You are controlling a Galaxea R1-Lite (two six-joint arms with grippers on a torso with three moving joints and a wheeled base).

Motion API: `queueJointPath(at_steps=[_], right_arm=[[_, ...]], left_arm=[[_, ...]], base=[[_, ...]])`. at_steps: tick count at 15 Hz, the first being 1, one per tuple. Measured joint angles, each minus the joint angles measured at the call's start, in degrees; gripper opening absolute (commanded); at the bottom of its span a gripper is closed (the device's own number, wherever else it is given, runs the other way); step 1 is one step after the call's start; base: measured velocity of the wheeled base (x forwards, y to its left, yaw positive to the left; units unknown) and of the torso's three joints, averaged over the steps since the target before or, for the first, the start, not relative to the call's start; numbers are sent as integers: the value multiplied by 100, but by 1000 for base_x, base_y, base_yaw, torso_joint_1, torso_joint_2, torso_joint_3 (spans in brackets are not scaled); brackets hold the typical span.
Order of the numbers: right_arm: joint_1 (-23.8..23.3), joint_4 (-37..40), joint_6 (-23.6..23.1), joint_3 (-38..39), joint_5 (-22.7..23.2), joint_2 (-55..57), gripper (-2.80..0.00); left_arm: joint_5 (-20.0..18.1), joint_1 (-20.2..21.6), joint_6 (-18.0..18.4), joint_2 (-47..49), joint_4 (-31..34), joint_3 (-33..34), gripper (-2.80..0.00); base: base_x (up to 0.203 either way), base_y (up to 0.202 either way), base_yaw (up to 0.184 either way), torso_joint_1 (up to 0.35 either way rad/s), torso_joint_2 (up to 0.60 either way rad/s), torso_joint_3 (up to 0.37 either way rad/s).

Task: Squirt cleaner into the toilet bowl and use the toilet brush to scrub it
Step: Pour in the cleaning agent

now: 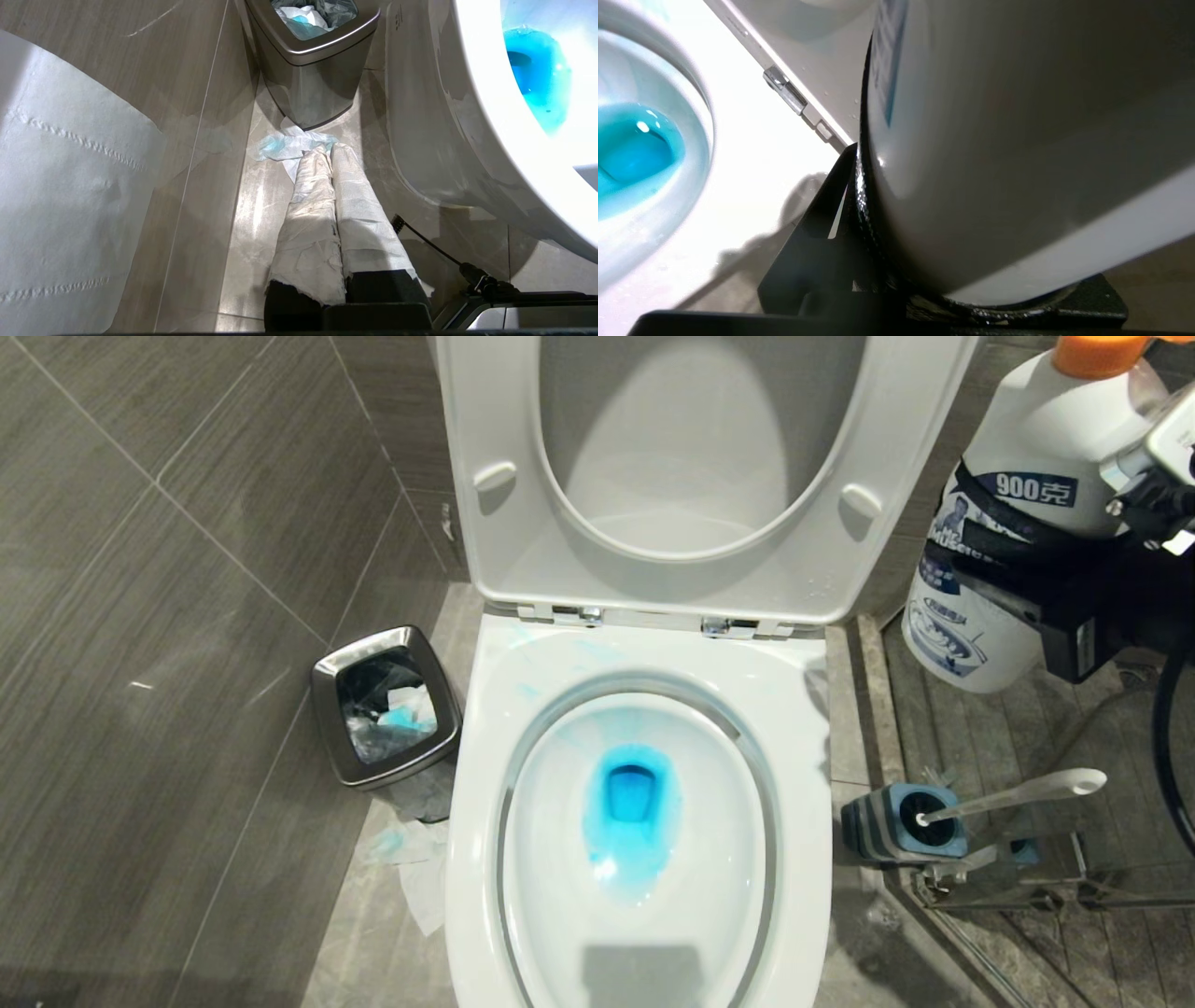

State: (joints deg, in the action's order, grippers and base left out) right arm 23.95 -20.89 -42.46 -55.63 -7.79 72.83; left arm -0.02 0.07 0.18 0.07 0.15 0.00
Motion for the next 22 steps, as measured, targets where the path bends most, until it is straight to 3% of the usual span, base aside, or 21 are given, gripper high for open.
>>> queueJointPath(at_steps=[3,8,13,17,22], right_arm=[[282,1,-438,-134,-68,145,-280],[898,274,-1147,-324,-786,321,-280],[1175,367,-2154,-442,-968,503,-280],[1389,351,-3096,-531,-1576,580,-280],[1509,351,-3876,-498,-1805,599,-280]], left_arm=[[2,0,-2,0,3,0,-280],[2,0,0,0,-2,0,-280],[2,0,1,0,-2,0,-280],[2,0,0,0,1,0,-280],[0,0,0,0,0,0,-280]], base=[[0,0,0,0,0,0],[0,0,0,0,0,0],[0,0,0,0,0,0],[0,0,0,0,0,0],[0,0,0,0,0,0]])
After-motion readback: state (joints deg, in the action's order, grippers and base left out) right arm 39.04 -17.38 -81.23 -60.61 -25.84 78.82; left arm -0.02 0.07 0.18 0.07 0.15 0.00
